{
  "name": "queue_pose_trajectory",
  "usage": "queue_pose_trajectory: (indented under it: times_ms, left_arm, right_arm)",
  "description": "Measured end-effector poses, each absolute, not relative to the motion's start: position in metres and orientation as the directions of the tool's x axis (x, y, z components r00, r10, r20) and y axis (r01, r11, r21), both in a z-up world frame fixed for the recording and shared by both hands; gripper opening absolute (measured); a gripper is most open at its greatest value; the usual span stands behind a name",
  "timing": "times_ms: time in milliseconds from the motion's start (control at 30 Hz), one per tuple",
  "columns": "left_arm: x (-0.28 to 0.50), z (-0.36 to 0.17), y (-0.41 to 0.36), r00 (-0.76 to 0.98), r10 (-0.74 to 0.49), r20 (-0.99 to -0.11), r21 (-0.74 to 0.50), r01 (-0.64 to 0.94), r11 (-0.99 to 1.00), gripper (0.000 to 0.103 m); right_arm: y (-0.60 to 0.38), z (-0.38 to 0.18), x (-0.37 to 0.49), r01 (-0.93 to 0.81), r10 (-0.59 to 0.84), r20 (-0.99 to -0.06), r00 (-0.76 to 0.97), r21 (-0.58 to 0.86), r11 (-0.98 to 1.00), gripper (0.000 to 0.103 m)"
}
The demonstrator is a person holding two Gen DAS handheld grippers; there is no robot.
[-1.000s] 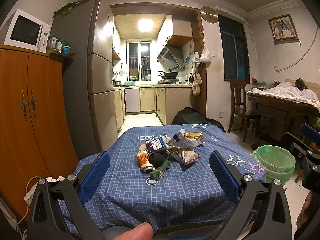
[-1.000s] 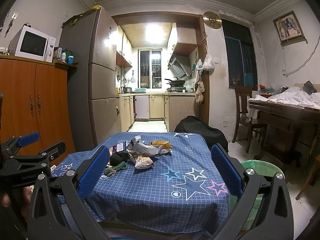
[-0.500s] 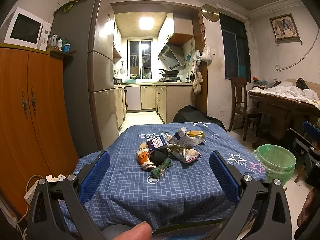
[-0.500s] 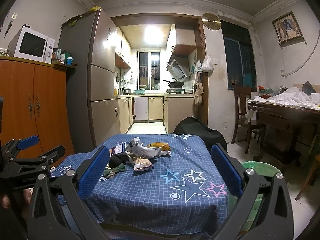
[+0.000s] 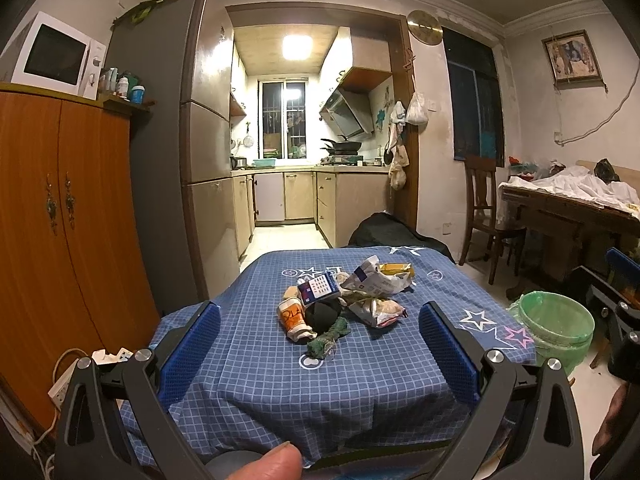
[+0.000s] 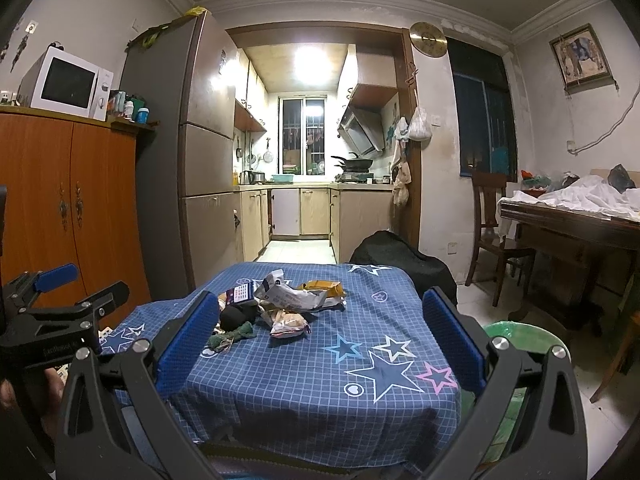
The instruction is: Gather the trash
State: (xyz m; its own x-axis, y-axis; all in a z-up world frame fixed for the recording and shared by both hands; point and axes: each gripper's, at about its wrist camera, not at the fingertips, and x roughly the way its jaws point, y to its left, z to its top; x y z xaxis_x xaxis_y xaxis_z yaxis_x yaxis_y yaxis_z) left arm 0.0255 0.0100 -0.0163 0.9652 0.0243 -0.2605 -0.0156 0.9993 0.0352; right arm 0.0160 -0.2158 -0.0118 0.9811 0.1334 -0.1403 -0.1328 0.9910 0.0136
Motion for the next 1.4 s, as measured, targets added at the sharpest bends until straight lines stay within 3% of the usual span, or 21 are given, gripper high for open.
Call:
queue_pose_trajectory:
  times_ms: [267,633,833,900,967,1100,1167,1233,1400]
  left_arm:
    - [0.035,-0.021,0.019,0.963,0.025,-0.267,0.031,-0.017,0.999,0.099]
    - [0.117,-0.06,0.063,0.909,0.095,-0.407,0.024,-0.093,0.995,0.099]
    - [0.186,-0.094,0.082,0.835,-0.046,-0.549,-0.07,0.008,0.998,0.099]
    - [0.22,-0.107,0.091,0.801,-0.084,-0.593,-0.115,0.019,0.993,0.099]
    - [0.249,-0.118,0.098,0.77,-0.106,-0.629,-0.158,0.007,0.987,0.098]
    - [0.304,-0.135,0.1,0.725,-0.17,-0.668,-0.211,0.035,0.977,0.095]
    - [0.322,-0.144,0.1,0.702,-0.165,-0.693,-0.197,0.036,0.98,0.081]
    - [0.334,-0.154,0.106,0.677,-0.174,-0.715,-0.2,0.04,0.979,0.054]
    - [0.334,-0.158,0.13,0.68,-0.121,-0.723,-0.141,0.027,0.99,0.042]
  right_arm:
    - [-0.215,-0.014,0.022,-0.148,0.147,-0.168,0.975,0.007,0.989,0.098]
    - [-0.203,-0.03,0.075,-0.248,0.235,-0.275,0.932,-0.013,0.969,0.098]
    - [-0.197,-0.042,0.124,-0.327,0.324,-0.358,0.876,0.054,0.944,0.098]
    - [-0.195,-0.05,0.14,-0.343,0.345,-0.385,0.856,0.077,0.936,0.092]
    - [-0.194,-0.059,0.154,-0.355,0.366,-0.42,0.83,0.109,0.929,0.087]
    - [-0.191,-0.076,0.176,-0.349,0.374,-0.471,0.799,0.144,0.926,0.087]
    - [-0.191,-0.083,0.186,-0.341,0.374,-0.486,0.79,0.159,0.927,0.087]
    - [-0.193,-0.088,0.194,-0.331,0.371,-0.494,0.786,0.17,0.928,0.087]
    - [-0.192,-0.088,0.207,-0.333,0.372,-0.503,0.78,0.169,0.927,0.087]
